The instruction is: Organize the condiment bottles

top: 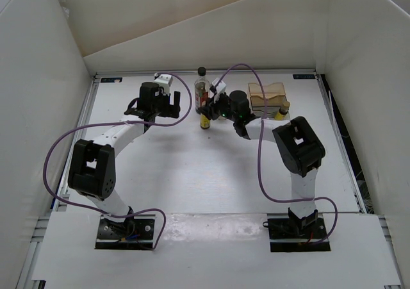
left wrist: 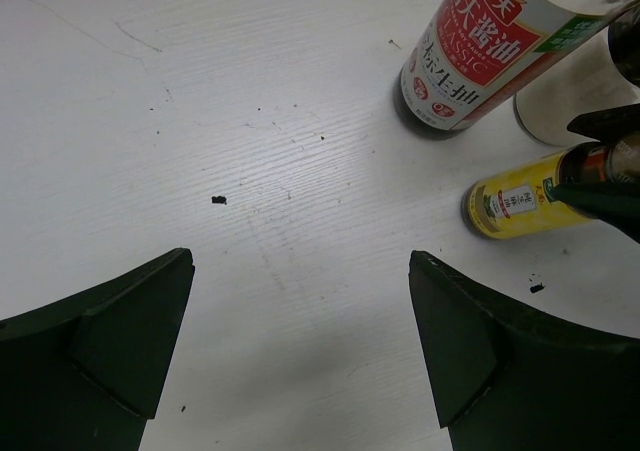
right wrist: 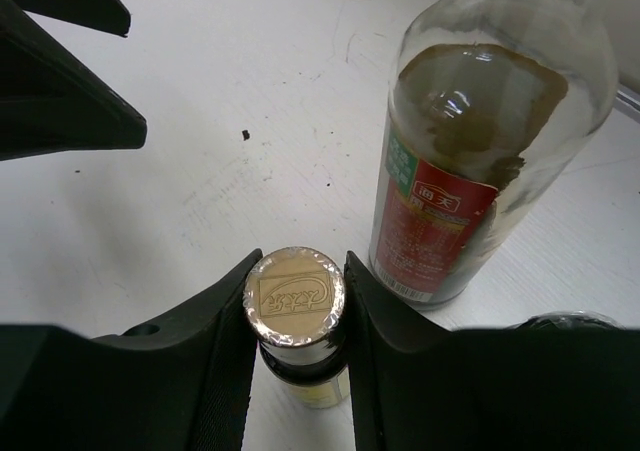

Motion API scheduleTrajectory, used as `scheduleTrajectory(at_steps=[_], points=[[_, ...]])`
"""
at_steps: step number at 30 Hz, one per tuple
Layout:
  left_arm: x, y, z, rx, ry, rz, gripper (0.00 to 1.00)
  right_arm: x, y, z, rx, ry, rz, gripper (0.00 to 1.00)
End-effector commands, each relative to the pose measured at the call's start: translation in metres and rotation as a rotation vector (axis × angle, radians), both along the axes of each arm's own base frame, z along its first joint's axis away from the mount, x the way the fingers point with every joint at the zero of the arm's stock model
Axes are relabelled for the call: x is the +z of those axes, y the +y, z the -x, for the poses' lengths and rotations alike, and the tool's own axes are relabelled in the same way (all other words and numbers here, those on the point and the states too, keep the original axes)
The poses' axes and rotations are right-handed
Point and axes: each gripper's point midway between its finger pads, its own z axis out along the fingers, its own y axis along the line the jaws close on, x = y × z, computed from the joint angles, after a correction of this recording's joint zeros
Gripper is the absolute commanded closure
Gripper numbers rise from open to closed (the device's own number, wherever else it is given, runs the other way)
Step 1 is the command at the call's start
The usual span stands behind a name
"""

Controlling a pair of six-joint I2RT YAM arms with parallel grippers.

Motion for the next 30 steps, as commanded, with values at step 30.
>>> scheduleTrajectory(at_steps=[30], points=[[0.021,-0.027,0.007,-0.049,-0.047,0.014,0.00,0.137,-0.180,0.037,-0.411,-0.347,0.055,1.00]])
